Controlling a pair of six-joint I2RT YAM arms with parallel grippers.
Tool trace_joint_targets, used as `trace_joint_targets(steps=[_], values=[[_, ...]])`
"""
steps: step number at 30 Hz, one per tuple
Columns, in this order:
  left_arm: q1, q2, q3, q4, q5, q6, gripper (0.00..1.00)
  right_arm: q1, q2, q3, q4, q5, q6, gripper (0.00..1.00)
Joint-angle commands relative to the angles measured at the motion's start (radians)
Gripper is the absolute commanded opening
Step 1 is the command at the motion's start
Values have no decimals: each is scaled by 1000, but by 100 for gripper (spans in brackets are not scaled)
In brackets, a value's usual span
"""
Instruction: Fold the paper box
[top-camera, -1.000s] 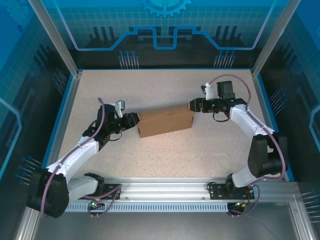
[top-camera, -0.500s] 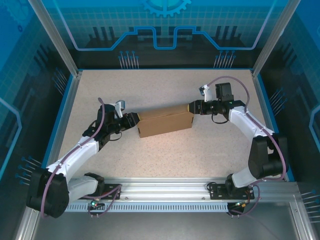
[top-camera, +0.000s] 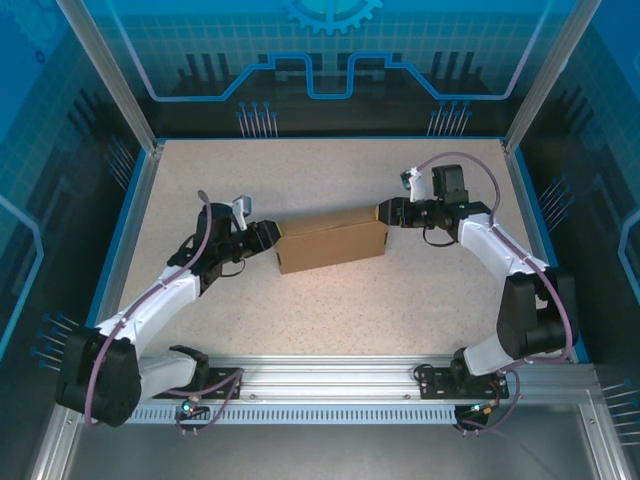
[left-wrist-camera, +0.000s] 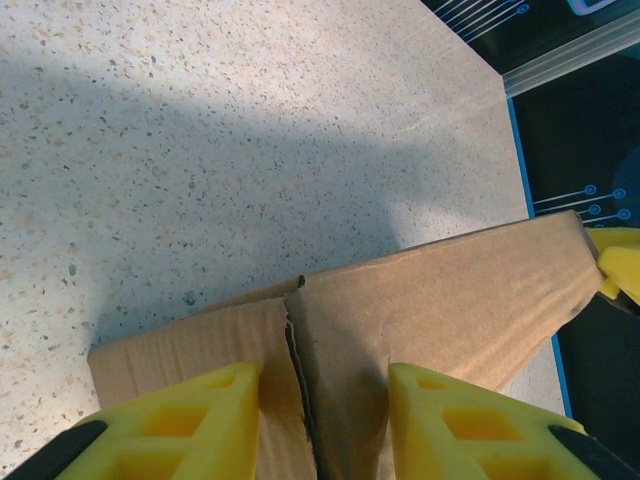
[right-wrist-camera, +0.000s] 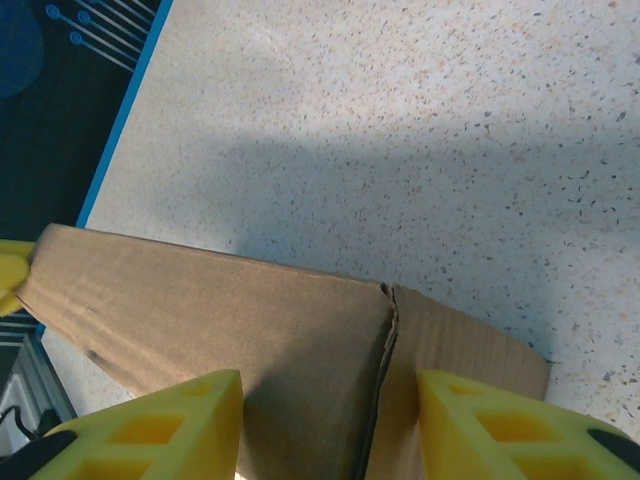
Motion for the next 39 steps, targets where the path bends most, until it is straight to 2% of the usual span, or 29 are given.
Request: trace_joint_targets(steps=[1,13,21,28,39], values=[[-16,42,79,9,41,-11,37,29,-3,57,82,-111,60,48],[10,301,428,-36,11,99,38,24,146,245,106,-84,78,49],[31,482,593,-51,25,136,39,-2,272,357,95,-87,13,49],[29,502,571,-30,46,139,40,-5,283,315,118,-86,-25,49],[-7,385,370,44,39,117,41,14,144,132,141,-44,-43,53]])
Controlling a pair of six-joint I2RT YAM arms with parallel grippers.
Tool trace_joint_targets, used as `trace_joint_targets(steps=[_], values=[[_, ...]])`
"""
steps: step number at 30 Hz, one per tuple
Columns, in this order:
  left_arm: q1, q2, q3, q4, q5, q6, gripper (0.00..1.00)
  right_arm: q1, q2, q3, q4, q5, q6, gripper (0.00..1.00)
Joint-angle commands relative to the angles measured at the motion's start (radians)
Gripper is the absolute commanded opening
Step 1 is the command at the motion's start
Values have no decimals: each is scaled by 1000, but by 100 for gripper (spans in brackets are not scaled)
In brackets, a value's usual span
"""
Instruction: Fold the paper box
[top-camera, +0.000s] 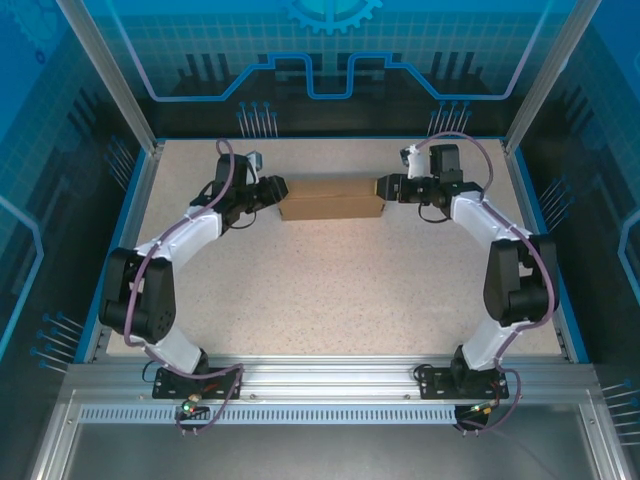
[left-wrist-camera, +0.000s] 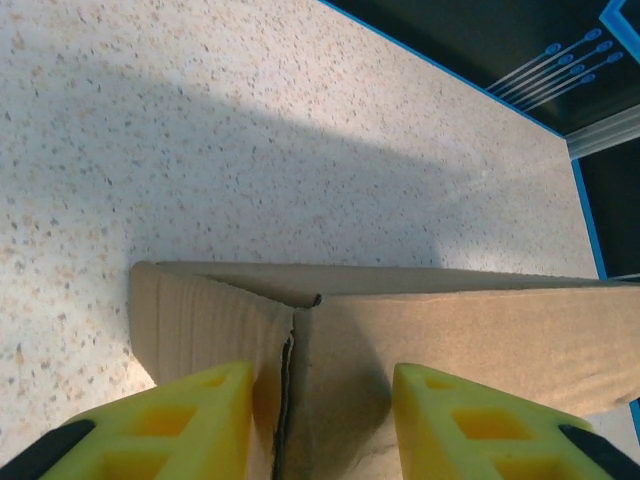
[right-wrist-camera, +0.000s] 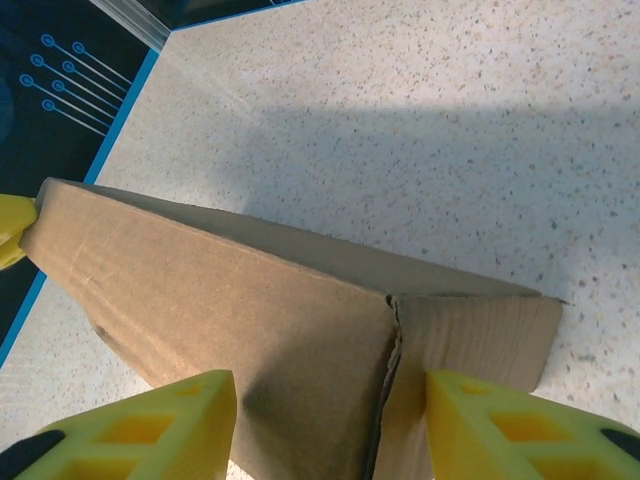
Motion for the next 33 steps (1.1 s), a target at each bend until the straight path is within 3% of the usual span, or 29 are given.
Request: trace_joint_targets(steps=[1,15,24,33], values=[[-59,-66,-72,79,106,-5,41,44,-70,-58,39,-80,-12,53],[-110,-167,-372,212,58,-60,42,67,-197,-325,109,-22,12,56],[-113,-117,-486,297,32,-66,43,70,-142,-458,173,19,43,56],[-112,-102,-534,311,-21,-50,48,70,-126,-474,142,100,43,57]])
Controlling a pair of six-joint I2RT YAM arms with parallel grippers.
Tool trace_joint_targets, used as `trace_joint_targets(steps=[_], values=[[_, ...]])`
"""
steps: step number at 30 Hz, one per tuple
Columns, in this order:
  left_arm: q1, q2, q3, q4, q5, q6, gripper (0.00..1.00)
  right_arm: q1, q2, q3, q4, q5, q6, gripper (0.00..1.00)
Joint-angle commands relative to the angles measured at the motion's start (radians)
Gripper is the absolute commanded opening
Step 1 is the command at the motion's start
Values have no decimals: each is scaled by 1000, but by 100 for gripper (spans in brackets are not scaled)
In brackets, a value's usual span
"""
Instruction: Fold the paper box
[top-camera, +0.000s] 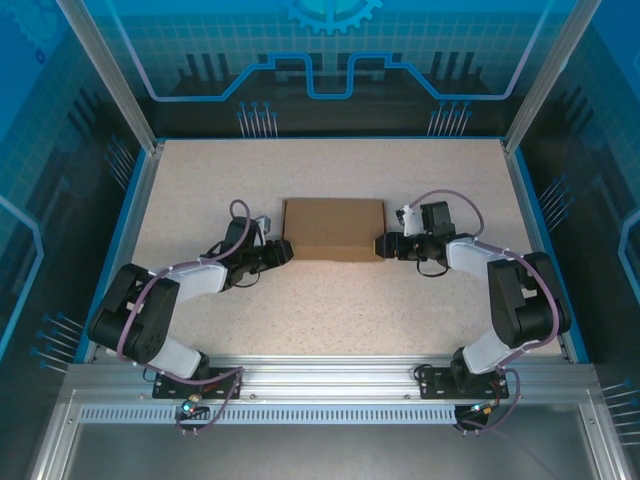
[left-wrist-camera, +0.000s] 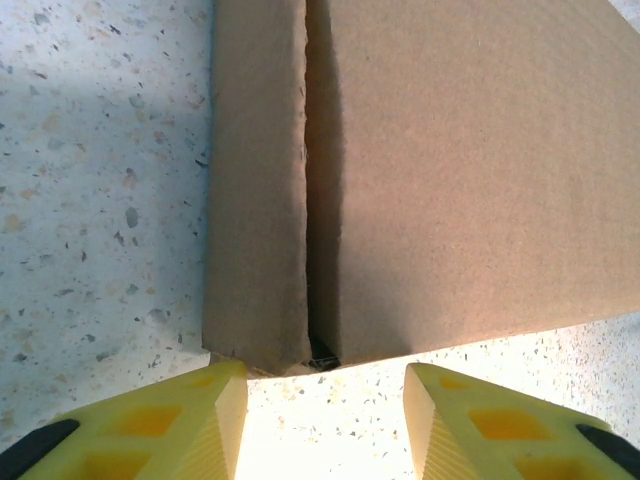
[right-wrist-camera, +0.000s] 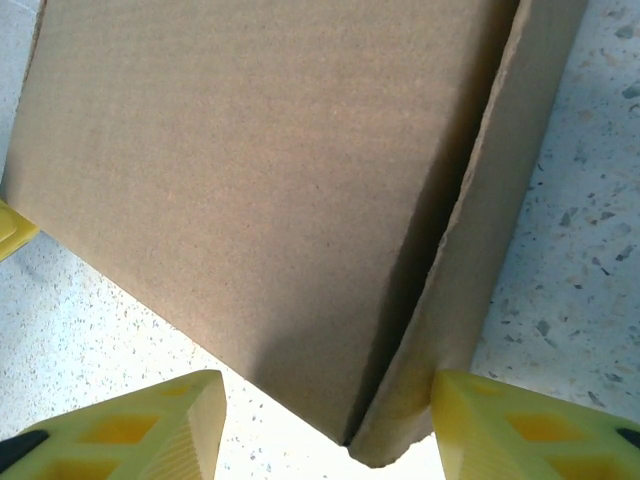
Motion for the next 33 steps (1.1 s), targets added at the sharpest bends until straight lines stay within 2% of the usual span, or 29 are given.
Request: trace_joint_targets(steps=[1,11,21,27,30,33], values=[[-6,0,-13,33,-21,9,49,14,-5,8,-10,41,-1,58],[-6,-126,0,-96,-148,98,65,5,-156,59,-176,227,-88,63],[-5,-452,-17,-212,-367,224,79,-4,-467,106,-293,447,-203,68],[-3,-636,-41,-237,-512,311,85,-32,-599,107,-301,542,-246,81],[-3,-691,-56,-230,-594,336,94,-53,-625,104,-303,571,-249,89],[9,-724,-73,-217,-646,343,99,-70,-630,96,-301,599,-236,95]])
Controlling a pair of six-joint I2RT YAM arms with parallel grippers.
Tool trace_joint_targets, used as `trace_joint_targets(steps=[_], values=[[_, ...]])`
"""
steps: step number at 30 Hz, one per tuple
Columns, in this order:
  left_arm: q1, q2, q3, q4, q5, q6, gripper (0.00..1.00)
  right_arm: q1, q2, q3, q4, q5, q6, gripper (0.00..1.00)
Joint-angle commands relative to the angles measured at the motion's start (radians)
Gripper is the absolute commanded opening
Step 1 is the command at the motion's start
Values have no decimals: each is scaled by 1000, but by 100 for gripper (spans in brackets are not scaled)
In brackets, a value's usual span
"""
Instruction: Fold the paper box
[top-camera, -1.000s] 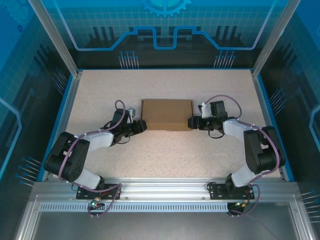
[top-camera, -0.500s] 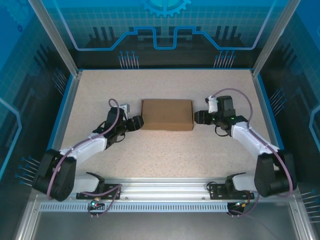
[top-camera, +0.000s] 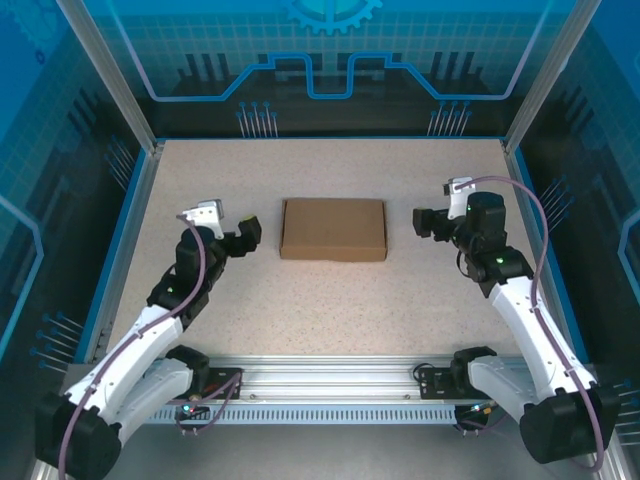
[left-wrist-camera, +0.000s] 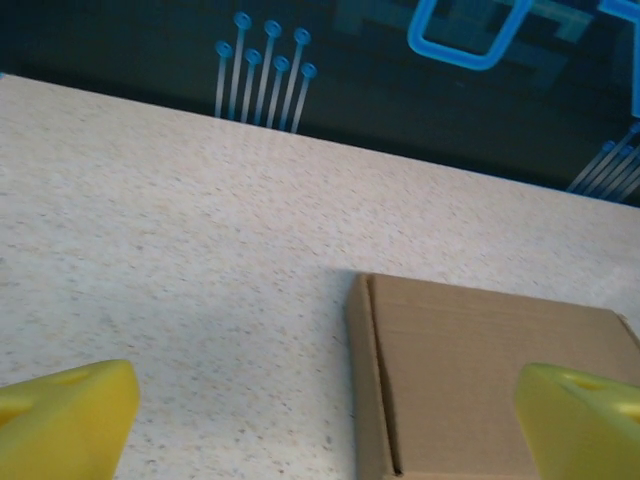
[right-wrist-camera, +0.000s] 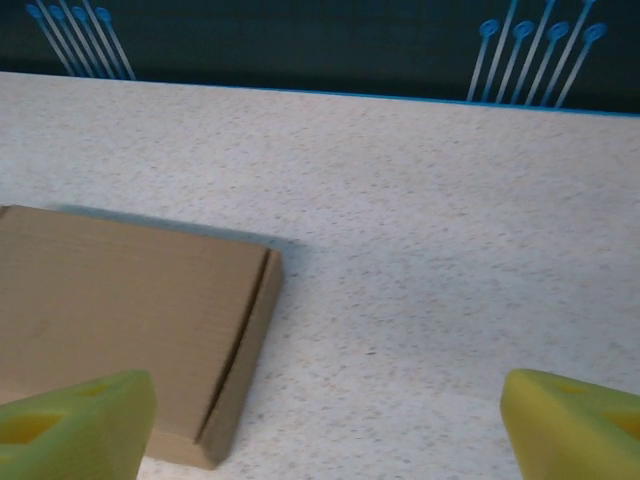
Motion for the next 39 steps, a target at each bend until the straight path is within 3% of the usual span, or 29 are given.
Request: trace_joint_targets(steps=[1,12,20,28,30,39], values=[[15,-30,-37,2,-110,45,99,-23,-7,5,-23,66,0,98],[73,41,-119,128,-134,65,99,-59,2,-53,32,155,43,100],[105,218,-152,288,-178,167,99,-80,74,-160,182,180,26,100],[136,455,-157,487,-123,235,99,-97,226,-249,369,152,4,100],[141,477,-137,474,-90,248,99,-97,262,-254,396,141,2,100],[148,601,-129,697,-55,360,99,-96,384,-293,560,104,-6,100]])
